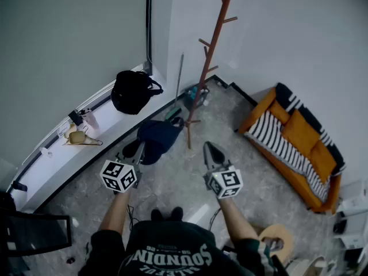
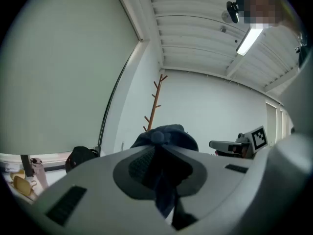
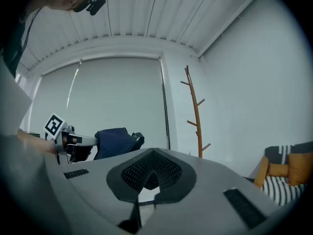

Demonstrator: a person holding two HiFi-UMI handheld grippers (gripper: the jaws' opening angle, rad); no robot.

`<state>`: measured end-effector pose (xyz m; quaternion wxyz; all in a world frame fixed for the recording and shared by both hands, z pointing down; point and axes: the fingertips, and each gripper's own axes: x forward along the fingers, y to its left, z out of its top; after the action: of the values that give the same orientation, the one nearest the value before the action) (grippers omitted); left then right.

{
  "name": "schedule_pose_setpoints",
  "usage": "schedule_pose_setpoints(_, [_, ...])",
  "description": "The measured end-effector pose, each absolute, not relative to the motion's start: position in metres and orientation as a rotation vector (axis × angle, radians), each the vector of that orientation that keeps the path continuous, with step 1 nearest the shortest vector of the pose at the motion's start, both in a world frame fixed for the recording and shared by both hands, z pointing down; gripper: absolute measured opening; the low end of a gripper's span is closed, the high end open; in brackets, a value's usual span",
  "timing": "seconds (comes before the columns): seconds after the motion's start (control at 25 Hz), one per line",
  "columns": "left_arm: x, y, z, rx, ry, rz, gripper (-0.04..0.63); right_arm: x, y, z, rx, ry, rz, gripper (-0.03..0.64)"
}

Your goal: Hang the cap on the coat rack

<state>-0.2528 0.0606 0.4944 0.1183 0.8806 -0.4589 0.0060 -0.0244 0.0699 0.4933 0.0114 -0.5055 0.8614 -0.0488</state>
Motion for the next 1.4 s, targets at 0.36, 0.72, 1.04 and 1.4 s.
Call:
schedule_pose_setpoints(0.36, [-0.254, 0.059, 0.493, 2.587, -1.338, 0.023, 0.028, -0.018, 0.069, 0.495, -1.698, 2.68, -0.147, -0.002])
schedule_pose_setpoints(0.72, [-0.251, 0.056, 0.497, 2.58, -1.324, 0.03, 0.028, -0.009, 0.073, 0.504, -1.721, 2.675, -0.14, -0.002])
schedule_pose_setpoints(1.04, [-0.235, 0.052, 0.496, 2.576, -1.342, 0.035, 0.028, 0.005, 0.076, 0.507, -1.691, 2.701, -0.192, -0.002])
schedule_pose_setpoints(1.4, [-0.22, 0.034, 0.487, 2.552, -1.378, -0.012, 0.028, 0.048, 0.07, 0.507, -1.714, 2.684, -0.217, -0.002])
